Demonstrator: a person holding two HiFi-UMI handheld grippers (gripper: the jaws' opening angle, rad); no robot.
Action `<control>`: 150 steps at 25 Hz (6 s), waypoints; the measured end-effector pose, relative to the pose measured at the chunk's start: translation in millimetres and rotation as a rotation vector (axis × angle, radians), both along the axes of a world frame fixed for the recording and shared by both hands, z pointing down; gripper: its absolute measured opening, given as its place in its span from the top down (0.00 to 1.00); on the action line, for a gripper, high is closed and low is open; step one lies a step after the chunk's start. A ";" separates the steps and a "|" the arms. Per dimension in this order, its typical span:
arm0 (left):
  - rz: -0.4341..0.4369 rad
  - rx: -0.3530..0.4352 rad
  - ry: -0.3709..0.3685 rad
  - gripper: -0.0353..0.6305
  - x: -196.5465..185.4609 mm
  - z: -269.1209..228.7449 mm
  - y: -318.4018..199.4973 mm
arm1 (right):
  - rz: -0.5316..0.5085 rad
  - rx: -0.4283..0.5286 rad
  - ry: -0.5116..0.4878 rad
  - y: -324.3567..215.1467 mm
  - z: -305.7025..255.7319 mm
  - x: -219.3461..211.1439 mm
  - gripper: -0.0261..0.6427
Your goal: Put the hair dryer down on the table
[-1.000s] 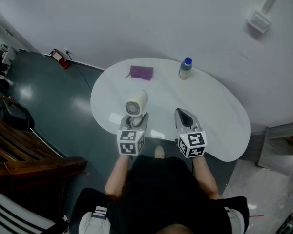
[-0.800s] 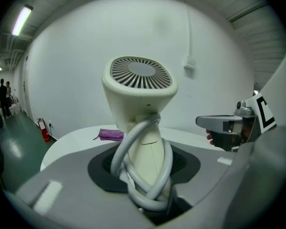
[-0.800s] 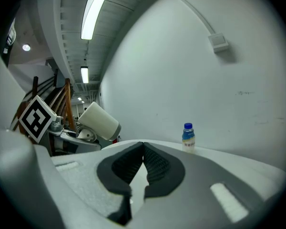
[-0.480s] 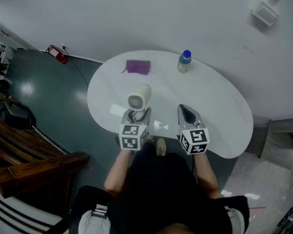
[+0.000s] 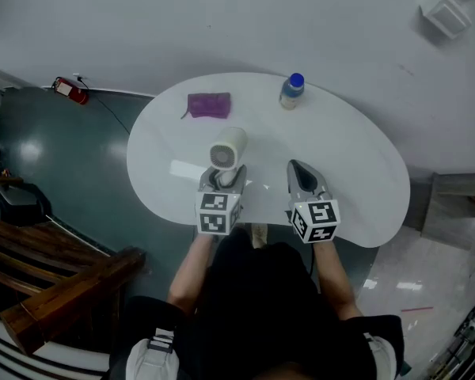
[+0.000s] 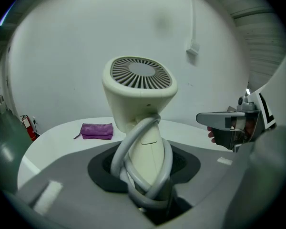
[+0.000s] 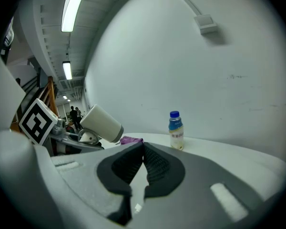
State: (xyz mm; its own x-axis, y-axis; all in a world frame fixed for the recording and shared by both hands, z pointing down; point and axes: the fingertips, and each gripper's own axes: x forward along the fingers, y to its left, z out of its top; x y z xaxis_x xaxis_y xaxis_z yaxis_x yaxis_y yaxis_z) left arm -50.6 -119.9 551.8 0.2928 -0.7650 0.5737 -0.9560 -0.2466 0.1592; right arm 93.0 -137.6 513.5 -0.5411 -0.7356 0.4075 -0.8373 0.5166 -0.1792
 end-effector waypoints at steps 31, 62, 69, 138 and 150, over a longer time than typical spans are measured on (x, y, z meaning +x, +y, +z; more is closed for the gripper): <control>0.132 -0.160 -0.027 0.65 -15.6 104.1 -114.7 | 0.141 -0.135 0.041 -91.0 74.2 -22.5 0.96; 0.126 -0.228 -0.090 0.65 -12.2 156.4 -153.4 | 0.159 -0.189 0.062 -118.0 95.9 -15.0 0.96; 0.126 -0.228 -0.096 0.64 -10.3 158.9 -152.6 | 0.153 -0.193 0.061 -118.6 99.1 -16.0 0.96; 0.007 0.080 -0.095 0.74 -4.6 -1.9 -18.3 | 0.035 0.037 0.044 6.6 -6.5 -16.6 0.96; -0.054 0.206 -0.067 0.94 -3.4 -53.8 24.2 | 0.018 0.132 0.025 34.3 -44.4 -3.8 0.96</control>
